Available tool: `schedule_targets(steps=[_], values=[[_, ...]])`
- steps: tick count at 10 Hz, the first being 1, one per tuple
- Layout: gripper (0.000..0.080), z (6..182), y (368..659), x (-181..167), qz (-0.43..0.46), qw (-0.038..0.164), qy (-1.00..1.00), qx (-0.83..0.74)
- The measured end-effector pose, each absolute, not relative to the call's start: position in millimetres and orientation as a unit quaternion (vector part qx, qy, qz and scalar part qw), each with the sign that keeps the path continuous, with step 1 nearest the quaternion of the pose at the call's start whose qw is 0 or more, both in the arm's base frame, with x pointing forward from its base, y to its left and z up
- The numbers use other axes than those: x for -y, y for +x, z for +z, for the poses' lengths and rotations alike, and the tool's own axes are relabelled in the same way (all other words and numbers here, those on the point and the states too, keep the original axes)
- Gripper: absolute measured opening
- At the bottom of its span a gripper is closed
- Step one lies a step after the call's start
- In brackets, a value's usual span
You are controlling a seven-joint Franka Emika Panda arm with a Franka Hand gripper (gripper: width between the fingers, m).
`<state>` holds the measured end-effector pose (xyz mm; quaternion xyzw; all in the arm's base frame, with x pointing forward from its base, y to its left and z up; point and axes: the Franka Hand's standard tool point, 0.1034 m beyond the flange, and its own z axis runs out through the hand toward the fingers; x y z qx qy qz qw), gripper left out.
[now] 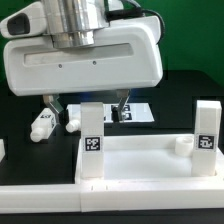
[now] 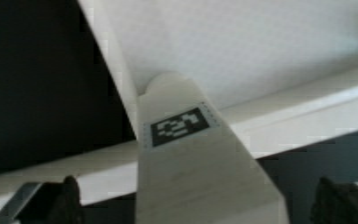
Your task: Assemble desk
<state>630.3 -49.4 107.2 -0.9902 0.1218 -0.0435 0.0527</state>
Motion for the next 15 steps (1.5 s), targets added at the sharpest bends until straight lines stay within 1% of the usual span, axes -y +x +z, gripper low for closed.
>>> schedule_targets(steps=[1,2,3,4,6,7,8,9,10,12,13,14,15], values=[[0.0564,107.0,630.1,50.1,-0.043,0.052,-0.990,-0.122],[0.0391,107.0,630.1,50.0,-0.043,0.052,-0.990,-0.122],[0.0391,106.8,630.1,49.6,-0.041,0.054,-0.985,-0.158],[0.0286,106.6,629.7,51.8,-0.039,0.054,-0.977,-0.201],[0.0286,106.7,630.0,51.4,-0.031,0.058,-0.939,-0.339],[0.0286,106.1,630.0,51.1,-0.026,0.061,-0.898,-0.435],[0.0286,105.8,630.1,50.1,-0.021,0.067,-0.848,-0.525],[0.0286,105.8,630.2,50.9,-0.012,0.079,-0.791,-0.607],[0.0286,105.7,629.9,52.0,-0.005,0.088,-0.758,-0.646],[0.0287,105.4,629.5,49.3,-0.003,0.088,-0.758,-0.646],[0.0319,105.1,629.4,49.1,-0.004,0.088,-0.766,-0.637],[0.0319,104.7,629.2,49.1,-0.006,0.087,-0.777,-0.623],[0.0543,104.4,628.7,50.1,-0.014,0.086,-0.832,-0.548]])
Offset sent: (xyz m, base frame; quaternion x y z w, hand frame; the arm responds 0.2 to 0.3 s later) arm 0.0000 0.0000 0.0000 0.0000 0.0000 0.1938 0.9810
